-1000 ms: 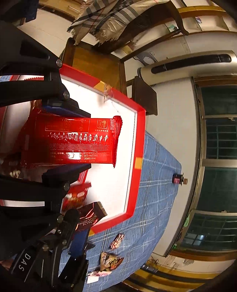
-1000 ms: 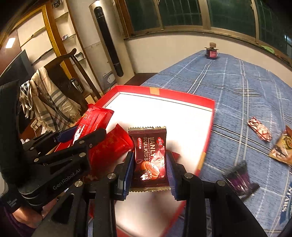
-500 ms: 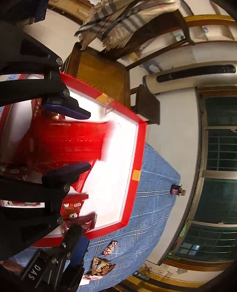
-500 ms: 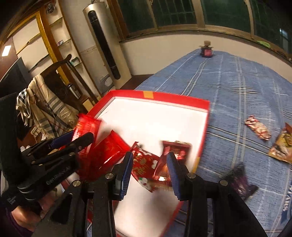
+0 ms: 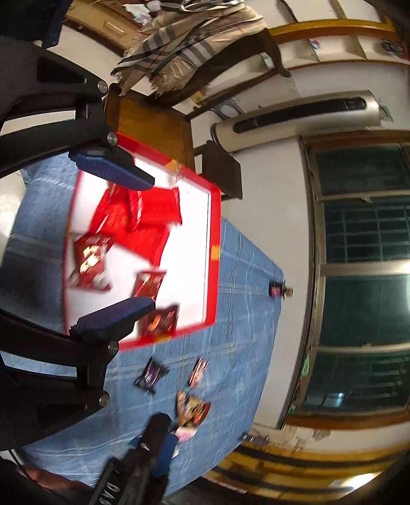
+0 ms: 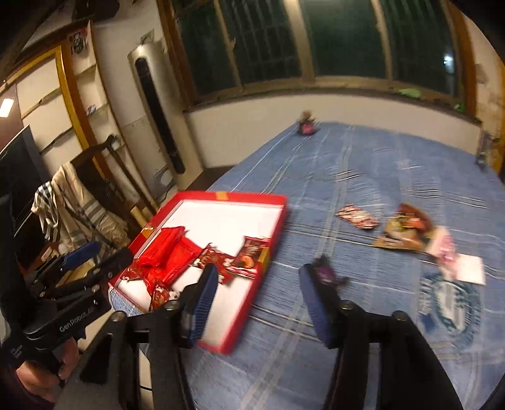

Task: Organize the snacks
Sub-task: 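Withdraw both grippers and move the left toward the purple packet, then grasp the purple packet with the left gripper while the right grasps the pink Lotso packet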

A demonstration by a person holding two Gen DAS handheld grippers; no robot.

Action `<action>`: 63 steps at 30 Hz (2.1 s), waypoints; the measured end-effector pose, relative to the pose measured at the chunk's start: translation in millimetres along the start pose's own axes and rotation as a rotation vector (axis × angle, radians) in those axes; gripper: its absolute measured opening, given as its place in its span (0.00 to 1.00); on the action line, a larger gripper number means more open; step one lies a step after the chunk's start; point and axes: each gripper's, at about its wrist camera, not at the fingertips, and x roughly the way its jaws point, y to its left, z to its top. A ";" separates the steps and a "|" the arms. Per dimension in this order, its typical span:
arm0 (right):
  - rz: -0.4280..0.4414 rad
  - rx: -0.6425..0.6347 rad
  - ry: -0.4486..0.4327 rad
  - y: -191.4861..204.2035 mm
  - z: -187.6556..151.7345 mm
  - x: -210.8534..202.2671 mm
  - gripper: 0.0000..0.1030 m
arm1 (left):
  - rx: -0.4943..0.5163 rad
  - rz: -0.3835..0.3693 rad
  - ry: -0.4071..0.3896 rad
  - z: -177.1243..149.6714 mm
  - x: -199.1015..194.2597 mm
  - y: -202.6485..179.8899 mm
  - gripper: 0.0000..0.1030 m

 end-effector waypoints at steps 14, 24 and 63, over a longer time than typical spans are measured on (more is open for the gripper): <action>-0.336 0.199 -0.138 -123.5 -77.9 -133.9 0.69 | 0.286 -0.202 -0.031 -16.6 -36.0 -132.7 0.77; -0.460 0.362 -0.203 -210.2 -105.5 -176.1 0.79 | 0.463 -0.304 0.010 -30.6 -30.4 -217.8 0.77; -0.290 0.264 0.045 -235.0 -28.1 0.7 0.79 | 0.233 -0.165 0.127 24.7 92.1 -109.8 0.77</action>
